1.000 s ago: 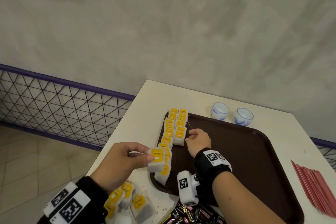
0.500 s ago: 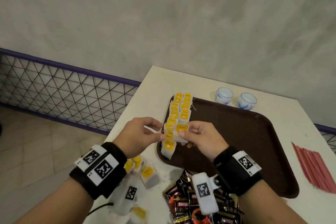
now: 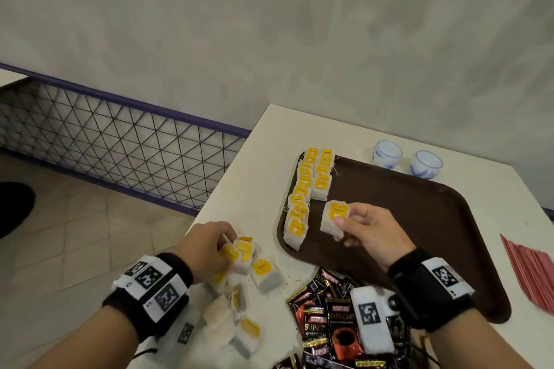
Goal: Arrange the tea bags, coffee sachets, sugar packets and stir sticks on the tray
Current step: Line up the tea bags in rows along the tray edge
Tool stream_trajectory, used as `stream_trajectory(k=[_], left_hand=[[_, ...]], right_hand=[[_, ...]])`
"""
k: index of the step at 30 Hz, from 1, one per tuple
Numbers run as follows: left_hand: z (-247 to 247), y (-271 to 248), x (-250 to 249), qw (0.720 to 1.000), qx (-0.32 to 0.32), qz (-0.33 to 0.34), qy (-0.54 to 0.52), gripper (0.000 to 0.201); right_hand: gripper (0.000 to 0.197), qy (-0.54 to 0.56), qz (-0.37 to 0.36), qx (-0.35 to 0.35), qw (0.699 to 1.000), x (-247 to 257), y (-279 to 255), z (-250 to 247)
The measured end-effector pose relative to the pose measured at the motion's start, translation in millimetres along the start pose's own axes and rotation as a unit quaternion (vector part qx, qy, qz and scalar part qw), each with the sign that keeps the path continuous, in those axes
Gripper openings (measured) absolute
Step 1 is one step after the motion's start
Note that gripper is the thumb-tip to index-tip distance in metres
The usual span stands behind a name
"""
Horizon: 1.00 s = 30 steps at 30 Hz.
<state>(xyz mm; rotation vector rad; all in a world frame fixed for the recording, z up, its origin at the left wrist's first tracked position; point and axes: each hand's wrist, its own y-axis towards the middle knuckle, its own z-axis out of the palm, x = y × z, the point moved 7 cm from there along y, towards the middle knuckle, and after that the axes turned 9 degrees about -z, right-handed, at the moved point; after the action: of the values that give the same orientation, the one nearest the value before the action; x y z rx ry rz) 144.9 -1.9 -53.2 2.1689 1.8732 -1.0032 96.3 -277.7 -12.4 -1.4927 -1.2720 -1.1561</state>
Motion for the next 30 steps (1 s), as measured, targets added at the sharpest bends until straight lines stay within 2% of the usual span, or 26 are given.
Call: stream_trajectory(k=[4, 9, 12, 14, 18, 21, 23, 30], left_hand=[[-9.4, -2.0, 5.7, 0.996, -0.02, 0.012, -0.091, 0.031], [-19.1, -5.2, 24.8, 0.984, -0.024, -0.031, -0.173, 0.041], [-30.3, -6.9, 27.3, 0.983, -0.03, -0.02, -0.182, 0.034], [-37.6, -9.8, 20.6, 0.984, -0.019, -0.01, -0.178, 0.03], [-44.3, -8.7, -0.2, 0.973, 0.01, 0.012, -0.231, 0.036], [-38.5, 0.8, -29.9, 0.963, 0.056, 0.035, -0.262, 0.014], [-35.3, 11.9, -51.5, 0.965, 0.057, 0.063, -0.248, 0.014], [-7.3, 62.7, -124.7, 0.964, 0.105, 0.107, -0.221, 0.012]], right_hand=[[0.004, 0.014, 0.036, -0.049, 0.998, -14.2, 7.0, -14.3], [0.009, 0.055, 0.11, -0.123, 0.985, -37.7, 35.3, -32.6], [0.009, 0.038, 0.122, -0.149, 0.98, -47.4, 60.5, -38.1], [0.008, 0.002, 0.134, -0.143, 0.981, -53.1, 76.8, -35.7], [0.015, -0.043, 0.142, -0.123, 0.981, -56.7, 98.8, -20.2], [0.021, -0.105, 0.136, -0.127, 0.977, -59.5, 109.3, -13.8], [0.024, -0.14, 0.132, -0.137, 0.972, -61.6, 114.1, -13.9], [0.029, -0.113, 0.106, -0.138, 0.978, -59.6, 107.2, -17.6]])
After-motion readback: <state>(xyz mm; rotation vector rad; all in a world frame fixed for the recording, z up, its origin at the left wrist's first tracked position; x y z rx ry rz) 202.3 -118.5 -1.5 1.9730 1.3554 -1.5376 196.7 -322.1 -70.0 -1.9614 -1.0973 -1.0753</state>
